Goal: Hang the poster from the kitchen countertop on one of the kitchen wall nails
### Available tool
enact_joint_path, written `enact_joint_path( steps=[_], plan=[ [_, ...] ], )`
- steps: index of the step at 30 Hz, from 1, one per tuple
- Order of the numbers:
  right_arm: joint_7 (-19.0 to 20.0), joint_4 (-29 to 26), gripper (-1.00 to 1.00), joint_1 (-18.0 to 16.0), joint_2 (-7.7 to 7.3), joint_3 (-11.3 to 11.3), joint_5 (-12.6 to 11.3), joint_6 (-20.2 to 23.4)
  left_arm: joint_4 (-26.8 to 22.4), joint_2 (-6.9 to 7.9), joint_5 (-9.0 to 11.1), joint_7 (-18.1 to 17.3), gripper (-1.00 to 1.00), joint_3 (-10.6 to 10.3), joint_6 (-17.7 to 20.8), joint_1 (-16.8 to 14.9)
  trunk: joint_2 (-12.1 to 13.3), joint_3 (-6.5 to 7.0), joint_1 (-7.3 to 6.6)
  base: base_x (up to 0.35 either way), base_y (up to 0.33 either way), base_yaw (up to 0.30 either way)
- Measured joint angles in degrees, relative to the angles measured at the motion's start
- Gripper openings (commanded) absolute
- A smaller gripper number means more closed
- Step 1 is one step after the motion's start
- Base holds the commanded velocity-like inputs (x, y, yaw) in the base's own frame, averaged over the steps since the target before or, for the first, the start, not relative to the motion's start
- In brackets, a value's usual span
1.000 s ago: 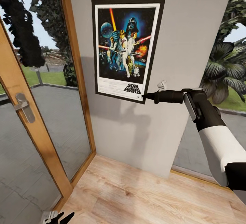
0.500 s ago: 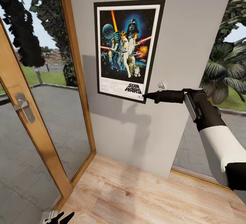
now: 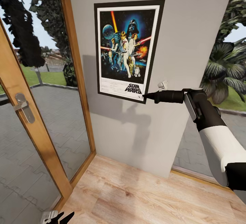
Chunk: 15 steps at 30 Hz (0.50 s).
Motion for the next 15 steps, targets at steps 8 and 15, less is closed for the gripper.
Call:
enact_joint_path(
  steps=[8, 15],
  plan=[
    [0.00, 0.01, -1.00, 0.00, -0.03, 0.00, 0.02, 0.01, 0.00, 0.00, 0.02, 0.01, 1.00, 0.01, 0.00, -0.04, 0.00, 0.00, 0.00, 0.118, 0.000, 0.000],
    [0.00, 0.01, -1.00, 0.00, -0.03, 0.00, 0.02, 0.01, 0.00, 0.00, 0.02, 0.01, 1.00, 0.01, 0.00, -0.03, 0.00, 0.00, -0.01, 0.112, 0.000, 0.000]
  ],
)
